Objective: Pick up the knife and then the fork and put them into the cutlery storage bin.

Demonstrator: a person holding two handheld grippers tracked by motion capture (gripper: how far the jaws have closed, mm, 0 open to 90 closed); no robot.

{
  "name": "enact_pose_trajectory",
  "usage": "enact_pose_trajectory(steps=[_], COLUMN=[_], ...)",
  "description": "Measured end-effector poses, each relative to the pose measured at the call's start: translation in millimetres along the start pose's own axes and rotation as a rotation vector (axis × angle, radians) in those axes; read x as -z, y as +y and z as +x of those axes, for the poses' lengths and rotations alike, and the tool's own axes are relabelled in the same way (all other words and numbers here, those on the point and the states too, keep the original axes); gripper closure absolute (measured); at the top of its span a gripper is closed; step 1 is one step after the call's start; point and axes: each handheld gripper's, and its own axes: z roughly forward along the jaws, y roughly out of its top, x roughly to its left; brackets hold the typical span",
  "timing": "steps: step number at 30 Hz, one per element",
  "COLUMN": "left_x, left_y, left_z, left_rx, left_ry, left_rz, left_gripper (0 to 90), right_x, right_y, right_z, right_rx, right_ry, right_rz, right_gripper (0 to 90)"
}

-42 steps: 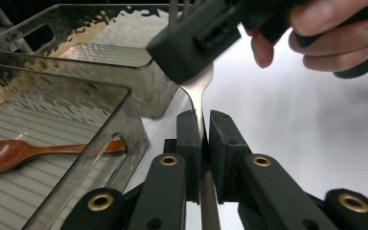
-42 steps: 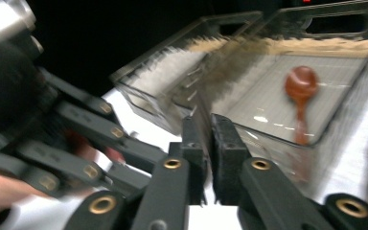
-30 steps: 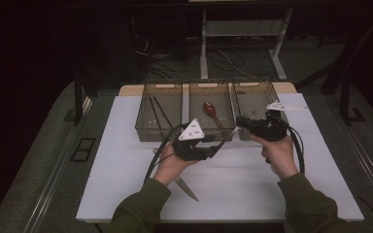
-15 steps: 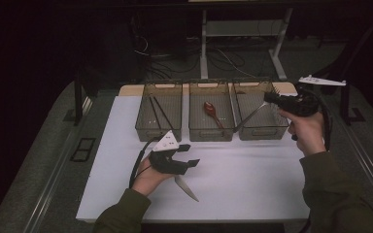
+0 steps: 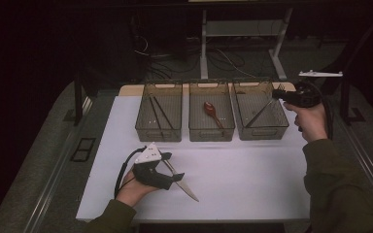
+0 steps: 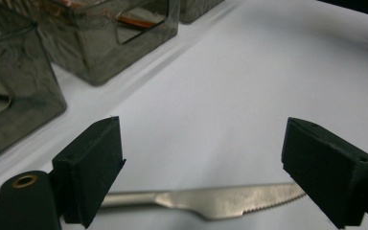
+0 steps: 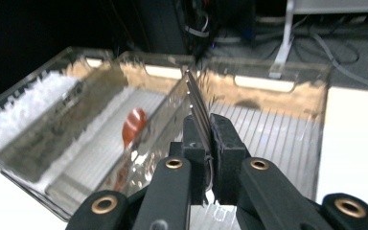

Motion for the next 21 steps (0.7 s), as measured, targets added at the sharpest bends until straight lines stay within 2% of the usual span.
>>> enact_pose_trajectory(steps=[4, 7, 11, 13, 16, 20, 21], left_x=[3.0, 3.3, 2.2, 1.3, -0.1, -3.2, -3.8], left_y=[-5.4, -5.1, -5.0, -5.2, -5.5, -6.3, -6.5], left_z=[1.8, 2.3, 2.0, 1.8, 1.5, -0.1, -0.3], left_rx=[0.009, 0.016, 0.01, 0.014, 0.01, -0.001, -0.003], left_ry=[0.011, 0.012, 0.006, 0.005, -0.006, -0.022, -0.024], left_rz=[0.011, 0.002, 0.004, 0.005, 0.008, 0.017, 0.022], left_gripper=[7.6, 6.4, 6.6, 6.8, 6.8, 6.9, 6.9], right_x=[-18.4, -30.1, -38.8, -42.6, -50.1, -57.4, -58.8], right_y=[-7.5, -11.7, -13.4, -14.2, -17.8, -22.1, -22.7], right_z=[-2.3, -5.0, -10.7, -13.5, -18.1, -20.1, -19.2], right_rx=[-0.006, -0.008, -0.018, -0.012, 0.008, 0.027, 0.042], right_ry=[0.013, 0.017, 0.029, 0.009, -0.057, -0.084, -0.1], right_rz=[0.058, 0.092, 0.098, 0.102, 0.131, 0.16, 0.164], right_gripper=[84.9, 84.7, 84.3, 83.2, 80.2, 77.4, 72.9])
